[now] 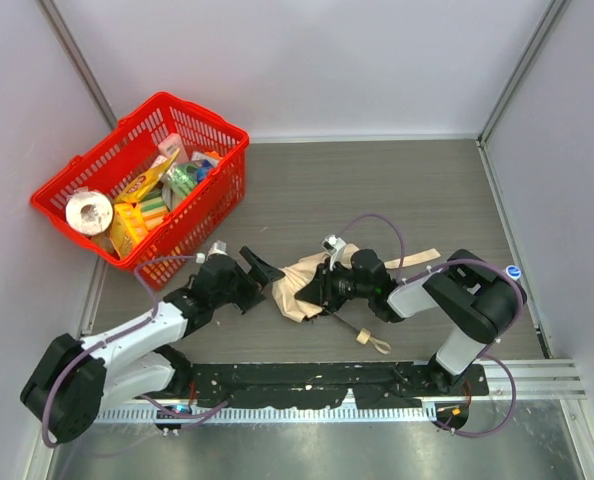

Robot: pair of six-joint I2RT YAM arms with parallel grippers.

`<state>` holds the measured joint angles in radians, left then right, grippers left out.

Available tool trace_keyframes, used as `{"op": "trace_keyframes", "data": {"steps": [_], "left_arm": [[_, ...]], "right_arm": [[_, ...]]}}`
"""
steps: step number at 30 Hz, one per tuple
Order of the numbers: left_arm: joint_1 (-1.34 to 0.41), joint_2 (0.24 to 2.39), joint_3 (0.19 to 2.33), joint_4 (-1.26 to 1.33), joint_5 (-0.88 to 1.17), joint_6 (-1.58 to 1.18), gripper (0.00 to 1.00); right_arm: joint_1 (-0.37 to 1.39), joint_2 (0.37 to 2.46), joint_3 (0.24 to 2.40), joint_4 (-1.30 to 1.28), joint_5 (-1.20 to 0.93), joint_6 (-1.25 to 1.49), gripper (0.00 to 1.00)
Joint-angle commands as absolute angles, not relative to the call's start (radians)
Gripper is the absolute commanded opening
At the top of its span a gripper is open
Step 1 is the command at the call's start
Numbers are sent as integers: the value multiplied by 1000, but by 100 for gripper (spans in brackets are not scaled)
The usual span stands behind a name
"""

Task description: Put away the umbrella

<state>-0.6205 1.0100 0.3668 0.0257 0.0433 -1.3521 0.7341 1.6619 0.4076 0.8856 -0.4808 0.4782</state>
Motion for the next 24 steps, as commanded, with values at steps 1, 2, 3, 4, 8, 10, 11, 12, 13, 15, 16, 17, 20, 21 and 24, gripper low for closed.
{"op": "trace_keyframes", "data": {"steps": [1, 2, 3, 4, 8, 10, 11, 12, 13, 15, 16, 17, 20, 21, 24], "left_arm": [[-669, 1118, 390, 170, 86, -1344, 100], [-689, 1144, 400, 193, 75, -1342, 100], [-701, 1178, 409, 201, 48, -1341, 100], [-710, 1204, 413, 224, 29, -1341, 100], [-716, 1305, 377, 402, 17, -1410, 99], [-724, 1351, 383, 440, -26, -1410, 95], [-724, 1380, 383, 481, -26, -1411, 91], [-726, 1411, 382, 544, -23, -1410, 87], [-727, 1434, 388, 572, -28, -1414, 84], [-733, 1472, 408, 586, -35, -1419, 83], [-738, 1486, 411, 595, -43, -1420, 80], [-742, 1500, 411, 612, -48, -1425, 76], [-753, 1514, 403, 641, -80, -1414, 65], [-755, 1514, 400, 641, -92, -1410, 58], [-758, 1513, 390, 646, -103, -1405, 38]], "right_arm": [[721, 1715, 391, 773, -552, 523, 1], [719, 1718, 391, 787, -557, 528, 1], [719, 1720, 393, 798, -564, 535, 1], [719, 1721, 394, 813, -572, 540, 1], [718, 1713, 394, 841, -612, 557, 1], [718, 1709, 393, 853, -629, 557, 1], [719, 1716, 394, 851, -632, 554, 1], [718, 1718, 397, 850, -641, 554, 1], [718, 1724, 400, 850, -647, 554, 1], [718, 1729, 402, 856, -658, 555, 1], [718, 1730, 402, 857, -666, 555, 1], [718, 1735, 403, 867, -670, 557, 1], [718, 1736, 405, 870, -693, 555, 1], [718, 1740, 405, 867, -693, 554, 1], [718, 1738, 407, 850, -683, 542, 1]]}}
